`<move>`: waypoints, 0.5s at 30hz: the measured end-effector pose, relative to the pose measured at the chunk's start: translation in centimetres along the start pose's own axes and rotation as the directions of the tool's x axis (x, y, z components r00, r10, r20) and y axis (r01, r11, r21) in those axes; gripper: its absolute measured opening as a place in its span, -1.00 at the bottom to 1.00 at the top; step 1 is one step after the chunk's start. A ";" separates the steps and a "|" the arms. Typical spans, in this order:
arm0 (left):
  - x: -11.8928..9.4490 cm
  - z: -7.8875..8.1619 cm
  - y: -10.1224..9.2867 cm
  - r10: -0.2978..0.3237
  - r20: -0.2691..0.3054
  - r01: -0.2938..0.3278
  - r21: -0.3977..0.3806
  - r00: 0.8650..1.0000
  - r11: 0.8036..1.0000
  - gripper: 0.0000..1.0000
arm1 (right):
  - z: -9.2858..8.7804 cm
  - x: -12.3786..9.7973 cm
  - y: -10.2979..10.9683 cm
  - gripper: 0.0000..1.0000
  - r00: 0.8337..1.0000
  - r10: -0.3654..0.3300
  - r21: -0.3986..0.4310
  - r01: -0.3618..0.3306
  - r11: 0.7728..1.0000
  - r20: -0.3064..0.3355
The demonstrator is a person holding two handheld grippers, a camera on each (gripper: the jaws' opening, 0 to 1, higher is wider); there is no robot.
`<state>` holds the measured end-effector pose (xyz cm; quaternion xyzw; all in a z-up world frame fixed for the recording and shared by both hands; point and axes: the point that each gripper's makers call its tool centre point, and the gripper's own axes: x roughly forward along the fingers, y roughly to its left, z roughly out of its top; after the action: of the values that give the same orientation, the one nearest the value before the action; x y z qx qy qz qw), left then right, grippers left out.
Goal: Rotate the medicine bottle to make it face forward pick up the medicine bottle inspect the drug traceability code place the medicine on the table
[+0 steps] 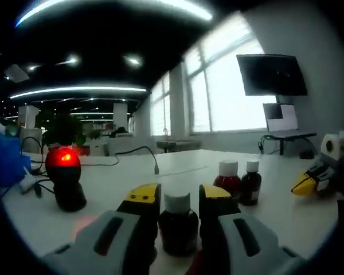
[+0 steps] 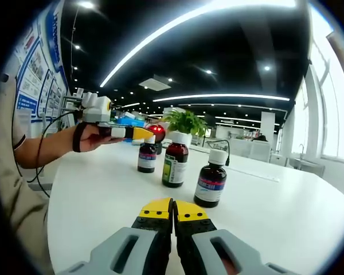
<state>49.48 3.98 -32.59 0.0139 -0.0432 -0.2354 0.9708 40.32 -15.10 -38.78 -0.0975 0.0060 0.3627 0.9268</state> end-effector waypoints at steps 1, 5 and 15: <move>-0.1 0.0 0.0 0.017 -0.001 -0.017 0.006 1.000 1.000 -0.62 | 0.0 0.0 0.0 -1.00 1.000 0.001 0.000 -0.001 1.000 0.000; 0.0 -0.1 0.0 0.066 -0.009 -0.066 0.026 0.998 0.997 -0.59 | 0.0 0.0 0.0 -1.00 1.000 0.001 -0.001 -0.001 1.000 0.001; 0.0 -1.0 0.2 0.172 -0.039 -0.172 0.001 0.984 0.985 -0.62 | 0.0 0.0 0.1 -1.00 1.000 0.002 -0.001 -0.002 1.000 0.002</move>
<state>49.66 4.16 -33.56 0.0136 -0.0253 -0.1505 0.9882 40.25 -15.07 -38.75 -0.0974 0.0049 0.3636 0.9264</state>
